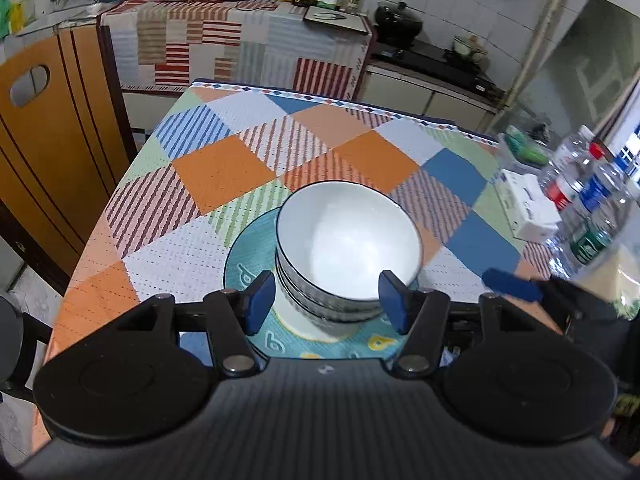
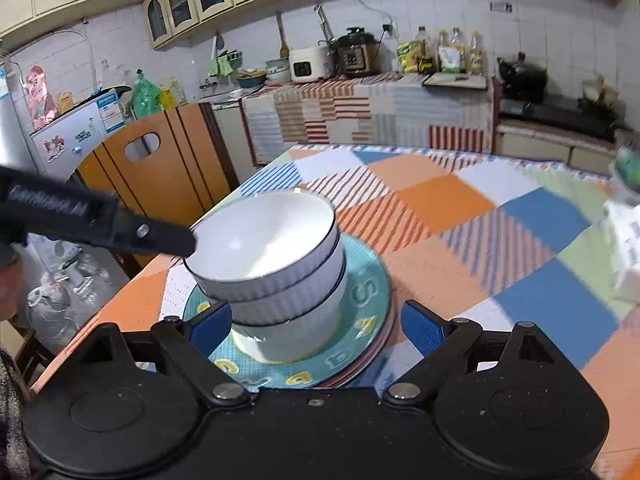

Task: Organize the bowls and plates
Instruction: 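Open the left gripper and pull it back from the bowls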

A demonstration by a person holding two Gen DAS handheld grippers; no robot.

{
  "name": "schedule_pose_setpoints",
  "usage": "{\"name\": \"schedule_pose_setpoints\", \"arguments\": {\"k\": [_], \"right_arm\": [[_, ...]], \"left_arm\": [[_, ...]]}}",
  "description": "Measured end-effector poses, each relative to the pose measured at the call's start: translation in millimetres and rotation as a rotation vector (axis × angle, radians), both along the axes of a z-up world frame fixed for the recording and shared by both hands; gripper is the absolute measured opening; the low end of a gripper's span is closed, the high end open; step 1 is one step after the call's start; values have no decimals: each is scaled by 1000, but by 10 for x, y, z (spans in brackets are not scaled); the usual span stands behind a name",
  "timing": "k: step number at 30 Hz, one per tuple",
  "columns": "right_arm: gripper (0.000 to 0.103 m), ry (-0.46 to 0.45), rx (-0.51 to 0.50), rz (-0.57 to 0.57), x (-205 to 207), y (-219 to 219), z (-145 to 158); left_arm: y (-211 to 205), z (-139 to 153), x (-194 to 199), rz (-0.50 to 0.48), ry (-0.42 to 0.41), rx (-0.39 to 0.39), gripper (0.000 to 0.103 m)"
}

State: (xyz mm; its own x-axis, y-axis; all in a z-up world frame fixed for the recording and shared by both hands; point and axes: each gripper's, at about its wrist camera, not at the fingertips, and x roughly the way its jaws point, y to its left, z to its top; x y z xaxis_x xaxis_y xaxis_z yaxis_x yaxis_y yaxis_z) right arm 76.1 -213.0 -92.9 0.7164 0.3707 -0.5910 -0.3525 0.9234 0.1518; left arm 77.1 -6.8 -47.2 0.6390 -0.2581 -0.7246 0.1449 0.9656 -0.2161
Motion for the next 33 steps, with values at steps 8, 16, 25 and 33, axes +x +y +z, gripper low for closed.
{"name": "schedule_pose_setpoints", "arguments": {"k": [8, 16, 25, 33], "right_arm": [[96, -11, -18, -180, -175, -221, 376], [101, 31, -63, -196, -461, -346, 623], [101, 154, -87, -246, -660, -385, 797], [101, 179, -63, -187, -913, -382, 860]], "left_arm": [[-100, 241, -275, -47, -1, 61, 62], [-93, 336, -475, -56, 7, 85, 69], [-19, 380, -689, -36, -5, 104, 78], [-17, 363, -790, -48, -3, 129, 88]]}}
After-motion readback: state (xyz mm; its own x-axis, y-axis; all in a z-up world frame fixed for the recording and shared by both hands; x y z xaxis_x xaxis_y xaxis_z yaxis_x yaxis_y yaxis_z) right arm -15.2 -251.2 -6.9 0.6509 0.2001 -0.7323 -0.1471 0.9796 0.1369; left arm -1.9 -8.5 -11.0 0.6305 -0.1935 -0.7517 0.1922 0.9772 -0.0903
